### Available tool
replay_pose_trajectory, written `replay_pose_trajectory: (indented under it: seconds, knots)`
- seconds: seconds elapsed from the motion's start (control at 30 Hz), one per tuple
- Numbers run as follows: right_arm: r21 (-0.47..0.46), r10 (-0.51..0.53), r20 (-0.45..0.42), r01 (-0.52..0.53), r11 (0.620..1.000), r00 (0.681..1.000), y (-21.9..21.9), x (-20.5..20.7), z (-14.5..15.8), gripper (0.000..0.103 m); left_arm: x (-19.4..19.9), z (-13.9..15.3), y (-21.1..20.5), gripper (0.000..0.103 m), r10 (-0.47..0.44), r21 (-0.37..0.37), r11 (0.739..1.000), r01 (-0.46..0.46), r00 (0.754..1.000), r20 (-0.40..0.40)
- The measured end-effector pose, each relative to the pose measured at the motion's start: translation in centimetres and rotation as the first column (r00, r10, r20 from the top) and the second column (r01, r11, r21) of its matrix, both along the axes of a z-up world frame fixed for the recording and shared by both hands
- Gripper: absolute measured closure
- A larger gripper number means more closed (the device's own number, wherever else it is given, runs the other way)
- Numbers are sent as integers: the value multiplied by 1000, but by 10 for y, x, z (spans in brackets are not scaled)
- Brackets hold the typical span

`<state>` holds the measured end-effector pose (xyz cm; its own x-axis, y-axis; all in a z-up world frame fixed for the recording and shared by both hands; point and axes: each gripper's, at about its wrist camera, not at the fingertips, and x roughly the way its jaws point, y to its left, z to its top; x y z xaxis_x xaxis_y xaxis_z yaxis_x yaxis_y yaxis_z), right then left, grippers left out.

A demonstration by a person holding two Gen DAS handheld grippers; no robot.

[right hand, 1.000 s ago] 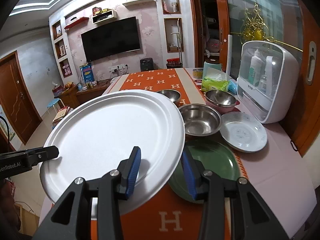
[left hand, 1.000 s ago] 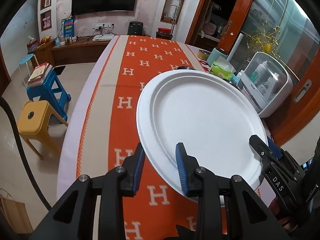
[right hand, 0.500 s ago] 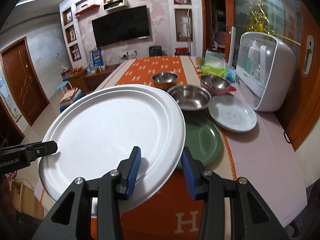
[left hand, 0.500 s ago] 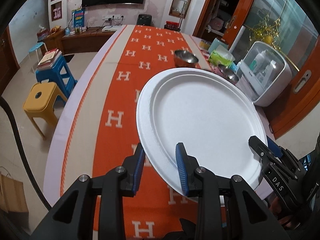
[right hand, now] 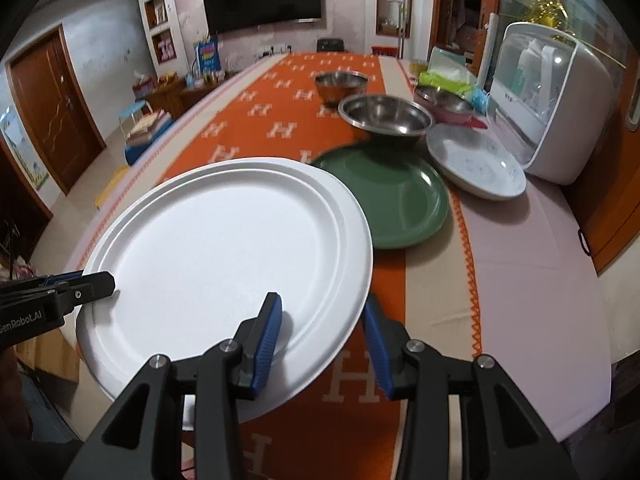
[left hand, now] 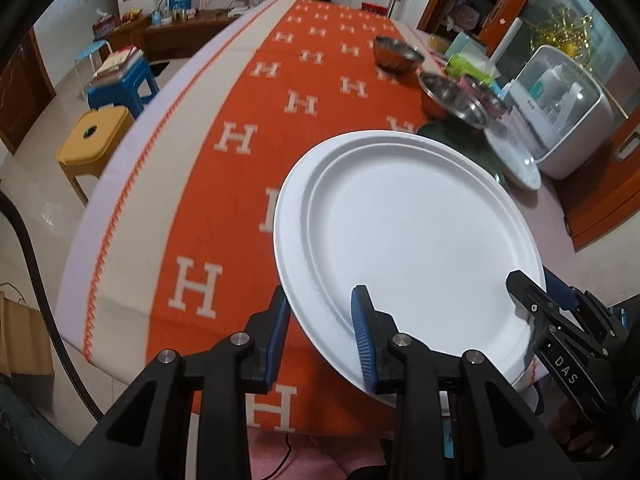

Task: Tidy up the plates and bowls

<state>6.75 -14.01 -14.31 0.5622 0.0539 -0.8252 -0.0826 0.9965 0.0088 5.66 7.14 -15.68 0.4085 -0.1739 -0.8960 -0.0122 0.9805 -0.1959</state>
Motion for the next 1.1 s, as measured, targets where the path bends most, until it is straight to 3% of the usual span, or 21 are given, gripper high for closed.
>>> replay_pose_trajectory:
  seconds: [0.6, 0.97, 1.1]
  knots:
    - [-32, 25, -192, -32, 999, 981, 8, 13, -46, 62, 25, -47, 1, 73, -85, 19, 996, 88, 989, -125]
    - [-23, -83, -286, 80, 997, 955, 9, 19, -57, 61, 46, -47, 8, 71, -194, 21, 980, 200, 968, -158]
    - [-23, -153, -295, 153, 988, 943, 6, 18, -56, 54, 56, -43, 16, 71, -237, 31, 969, 244, 960, -149]
